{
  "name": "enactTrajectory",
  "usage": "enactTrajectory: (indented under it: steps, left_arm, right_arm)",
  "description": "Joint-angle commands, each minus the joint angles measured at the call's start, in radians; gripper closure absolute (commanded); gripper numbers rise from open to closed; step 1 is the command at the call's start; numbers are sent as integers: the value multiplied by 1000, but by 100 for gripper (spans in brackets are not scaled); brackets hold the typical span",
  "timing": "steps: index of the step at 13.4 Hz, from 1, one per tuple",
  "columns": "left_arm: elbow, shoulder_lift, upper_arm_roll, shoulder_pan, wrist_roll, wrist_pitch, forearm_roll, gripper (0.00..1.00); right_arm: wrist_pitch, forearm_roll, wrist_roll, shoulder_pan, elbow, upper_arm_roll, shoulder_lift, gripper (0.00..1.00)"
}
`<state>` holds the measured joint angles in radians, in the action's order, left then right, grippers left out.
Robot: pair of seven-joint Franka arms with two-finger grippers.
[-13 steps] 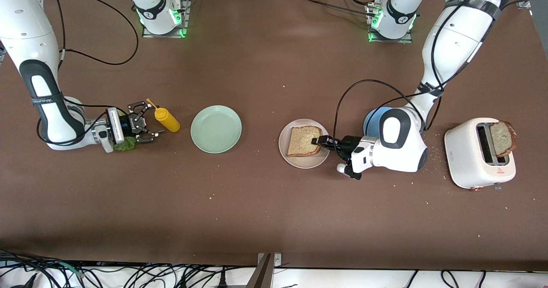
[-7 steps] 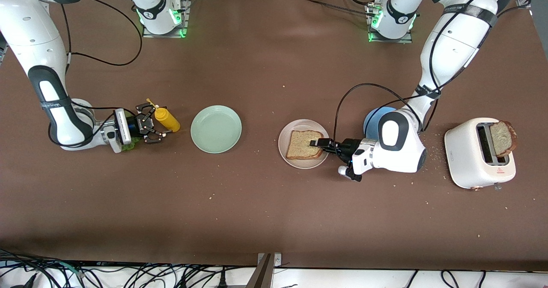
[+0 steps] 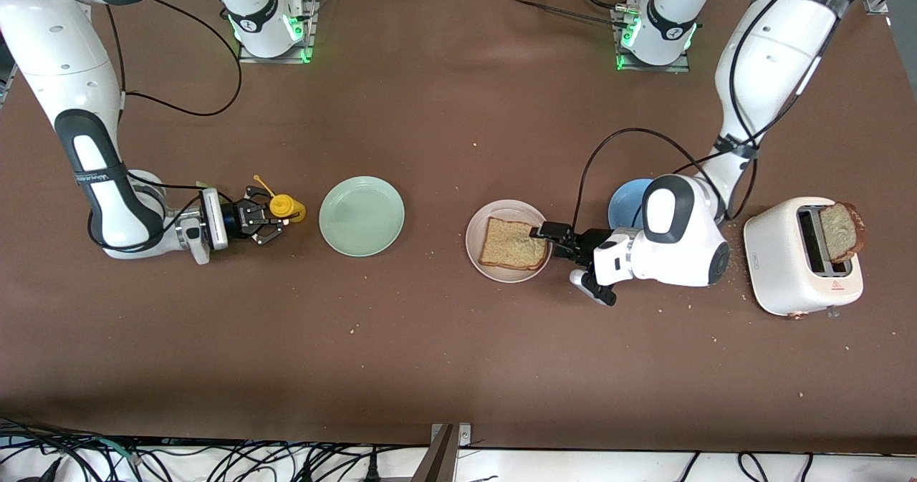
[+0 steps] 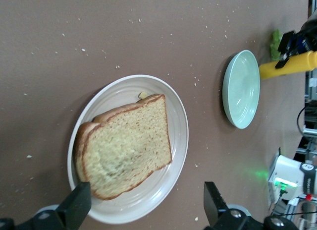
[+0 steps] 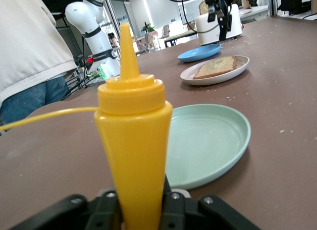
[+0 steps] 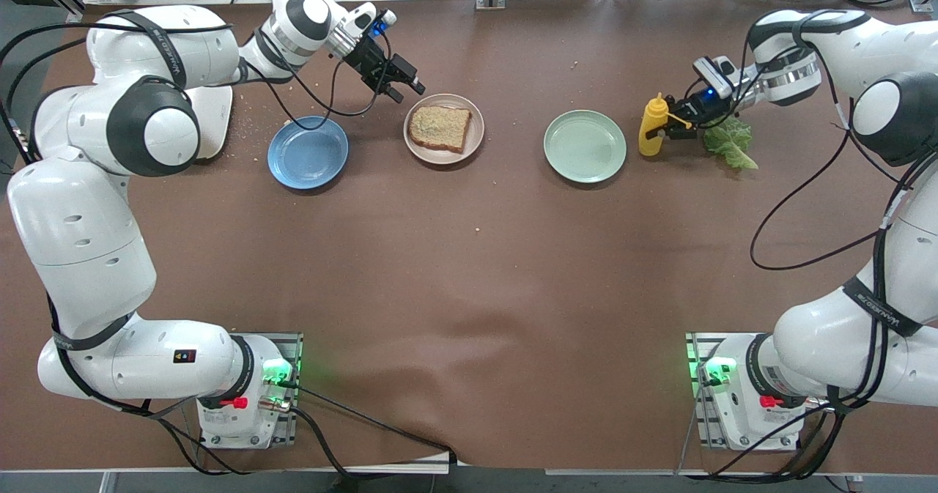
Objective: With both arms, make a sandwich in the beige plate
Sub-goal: 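Lower the toast onto the beige plate while the right gripper lifts the mustard, then withdraw the left gripper while the right gripper carries the mustard over the toast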
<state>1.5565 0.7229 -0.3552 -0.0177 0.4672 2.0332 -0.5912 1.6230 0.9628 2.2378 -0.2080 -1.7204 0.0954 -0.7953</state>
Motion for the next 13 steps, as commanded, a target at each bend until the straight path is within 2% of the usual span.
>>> enactTrajectory:
  steps: [1,3,5,6,8,11,13]
  left_arm:
    - [60,-129,12,-16,-51,-65,143,0]
    - [54,-202,12,-56,-85,-155,244,0]
    - [47,-269,18,-111,-110,-250,399,0]
    - [42,-302,15,-145,-117,-281,459,0]
    - [37,-388,24,-166,-120,-352,499,0]
    - [-15,-486,18,-153,-204,-410,698,0]
    - [-12,-575,28,-127,-316,-412,703,0]
  right_arm:
    - [57,8,-137,76,21,-3,88,100]
    - [92,-1,-234,131,56,-3,114,100]
    - [148,-13,-308,174,61,-3,145,100]
    - [190,-48,-347,200,61,-5,174,100]
    - [264,-140,-481,263,87,-3,205,100]
    - [324,-284,-717,381,191,-3,205,100]
    - [371,-411,-895,462,238,-3,205,100]
